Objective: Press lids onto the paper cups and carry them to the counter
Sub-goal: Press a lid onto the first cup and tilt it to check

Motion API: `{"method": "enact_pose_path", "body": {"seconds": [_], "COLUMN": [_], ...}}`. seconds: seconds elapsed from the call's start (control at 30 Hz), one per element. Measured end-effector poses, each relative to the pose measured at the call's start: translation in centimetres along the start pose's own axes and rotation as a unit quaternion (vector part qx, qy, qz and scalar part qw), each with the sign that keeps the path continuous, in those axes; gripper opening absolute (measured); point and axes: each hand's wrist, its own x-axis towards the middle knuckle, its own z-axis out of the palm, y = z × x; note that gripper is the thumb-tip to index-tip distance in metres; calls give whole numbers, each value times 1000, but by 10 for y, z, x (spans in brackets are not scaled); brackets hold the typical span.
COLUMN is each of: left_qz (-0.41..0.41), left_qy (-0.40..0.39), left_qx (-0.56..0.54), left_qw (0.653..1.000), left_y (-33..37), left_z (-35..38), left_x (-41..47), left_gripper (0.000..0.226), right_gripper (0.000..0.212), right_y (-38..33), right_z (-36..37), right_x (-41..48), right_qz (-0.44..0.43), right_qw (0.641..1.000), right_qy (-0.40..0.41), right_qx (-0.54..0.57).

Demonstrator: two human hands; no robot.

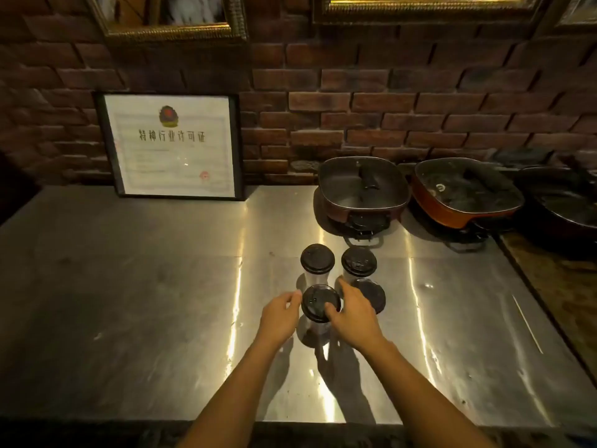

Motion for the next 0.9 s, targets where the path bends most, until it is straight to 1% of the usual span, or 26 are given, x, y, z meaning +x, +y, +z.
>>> {"method": "enact_pose_path", "body": {"seconds": [0.07, 0.1, 0.13, 0.2, 0.27, 0.33, 0.43, 0.53, 0.63, 0.77, 0.9], "left_qz": [-17, -19, -29, -37, -50, -72, -90, -96, -104, -102, -102], "left_qy": [12, 12, 12, 19, 34, 52, 63, 54, 37, 26, 3], "left_qx": [-43, -60, -73, -99, -121, -131, -146, -167, -171, -136, -128], "left_qw": [999, 998, 997, 994, 991, 987, 983, 980, 979, 985, 987], "left_y": [0, -1, -1, -4, -6, -15, -31, -48, -68, -85, -99], "left_z": [6, 9, 8, 7, 1, -11, -36, -65, -94, -123, -139], "left_x": [13, 18, 21, 26, 29, 33, 34, 31, 28, 29, 31], "left_gripper": [28, 21, 20, 21, 17, 20, 22, 24, 17, 23, 19], "right_gripper": [58, 54, 50, 45, 49, 52, 45, 38, 35, 35, 32], "right_y": [2, 3, 4, 5, 4, -2, -17, -38, -64, -92, -102], "right_z": [2, 5, 7, 15, 25, 34, 50, 66, 81, 103, 120], "right_x": [7, 9, 10, 12, 15, 16, 20, 25, 27, 25, 23], "right_qz": [17, 17, 28, 32, 47, 60, 51, 38, 30, 40, 60], "right_qw": [999, 999, 999, 997, 994, 989, 983, 979, 982, 979, 978], "right_qy": [6, 8, 4, 18, 28, 35, 33, 21, 11, 4, 9], "right_qx": [38, 46, 39, 63, 98, 129, 171, 197, 188, 201, 200]}}
